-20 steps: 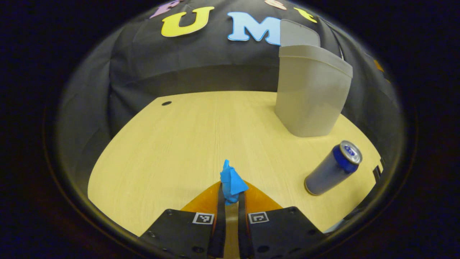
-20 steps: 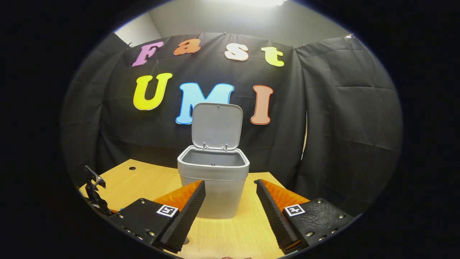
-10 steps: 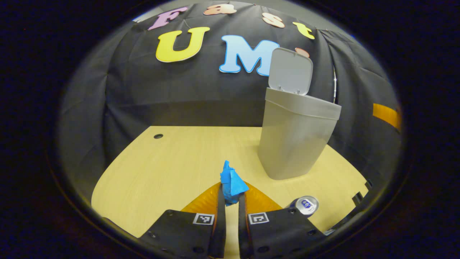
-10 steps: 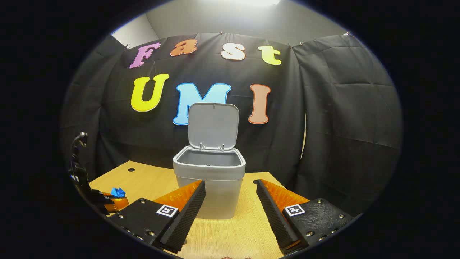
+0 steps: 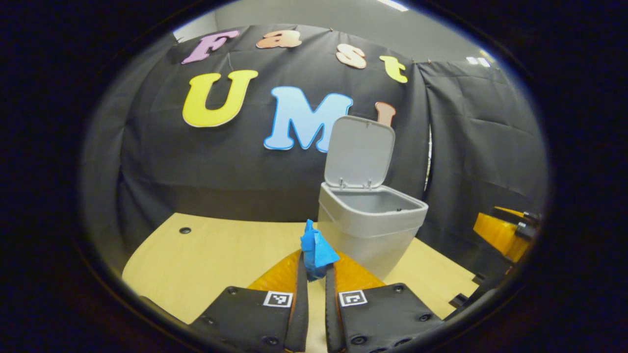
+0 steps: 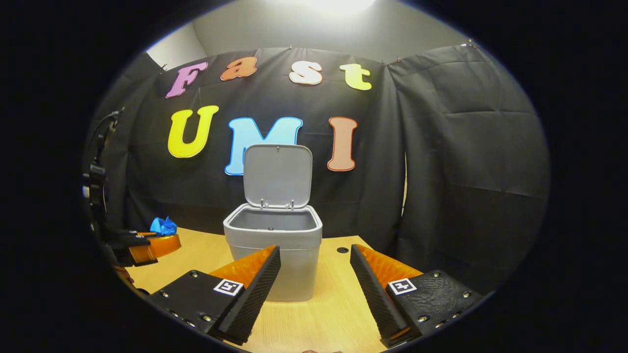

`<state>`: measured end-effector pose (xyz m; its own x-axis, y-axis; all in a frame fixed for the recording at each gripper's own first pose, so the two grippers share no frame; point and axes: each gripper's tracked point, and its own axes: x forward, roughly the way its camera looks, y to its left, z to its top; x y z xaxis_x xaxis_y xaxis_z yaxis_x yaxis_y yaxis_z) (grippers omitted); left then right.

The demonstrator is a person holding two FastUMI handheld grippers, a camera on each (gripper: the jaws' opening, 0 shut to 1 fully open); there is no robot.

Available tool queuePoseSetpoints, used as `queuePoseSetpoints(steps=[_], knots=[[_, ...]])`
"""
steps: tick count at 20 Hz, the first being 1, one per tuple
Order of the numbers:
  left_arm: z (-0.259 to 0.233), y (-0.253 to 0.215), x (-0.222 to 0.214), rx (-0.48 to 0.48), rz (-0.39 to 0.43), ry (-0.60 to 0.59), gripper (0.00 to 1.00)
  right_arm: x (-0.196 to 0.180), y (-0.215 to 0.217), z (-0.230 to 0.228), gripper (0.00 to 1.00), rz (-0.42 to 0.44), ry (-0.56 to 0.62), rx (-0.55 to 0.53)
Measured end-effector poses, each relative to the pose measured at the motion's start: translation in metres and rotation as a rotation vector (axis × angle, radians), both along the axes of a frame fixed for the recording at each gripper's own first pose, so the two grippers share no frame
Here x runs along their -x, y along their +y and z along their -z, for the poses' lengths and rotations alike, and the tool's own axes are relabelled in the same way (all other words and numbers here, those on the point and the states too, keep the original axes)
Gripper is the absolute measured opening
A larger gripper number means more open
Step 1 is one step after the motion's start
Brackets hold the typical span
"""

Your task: Press the lid of the desktop garbage bin to open it, pick up the crumpled paper on the desktop and throw it into the bin, then pick up the pop can on the desktop and drop it into the bin, and finally close the garbage bin lid.

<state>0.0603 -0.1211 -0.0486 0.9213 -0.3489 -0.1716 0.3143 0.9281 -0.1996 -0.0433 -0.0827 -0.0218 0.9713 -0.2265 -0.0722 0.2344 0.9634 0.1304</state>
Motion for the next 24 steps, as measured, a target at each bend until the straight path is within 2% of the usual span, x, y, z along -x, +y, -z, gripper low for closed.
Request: queuePoseSetpoints(steps=[5,11,16,20,24], knots=[[-0.034,-0.039,-0.034,0.027,0.057,-0.059,0.22,-0.002,-0.001,-0.002,0.92,0.011,0.009,0.042],[-0.049,-0.072,-0.064,0.018,0.090,-0.096,0.22,0.000,-0.009,-0.002,0.92,0.064,0.037,0.063],[-0.038,-0.102,-0.096,0.007,0.133,-0.079,0.21,0.006,-0.012,0.004,0.92,0.094,0.077,0.076],[-0.028,-0.117,-0.118,-0.014,0.169,-0.061,0.27,0.012,-0.014,0.010,0.92,0.121,0.110,0.079],[-0.028,-0.120,-0.124,-0.011,0.183,-0.064,0.27,0.017,-0.016,0.012,0.92,0.144,0.122,0.072]])
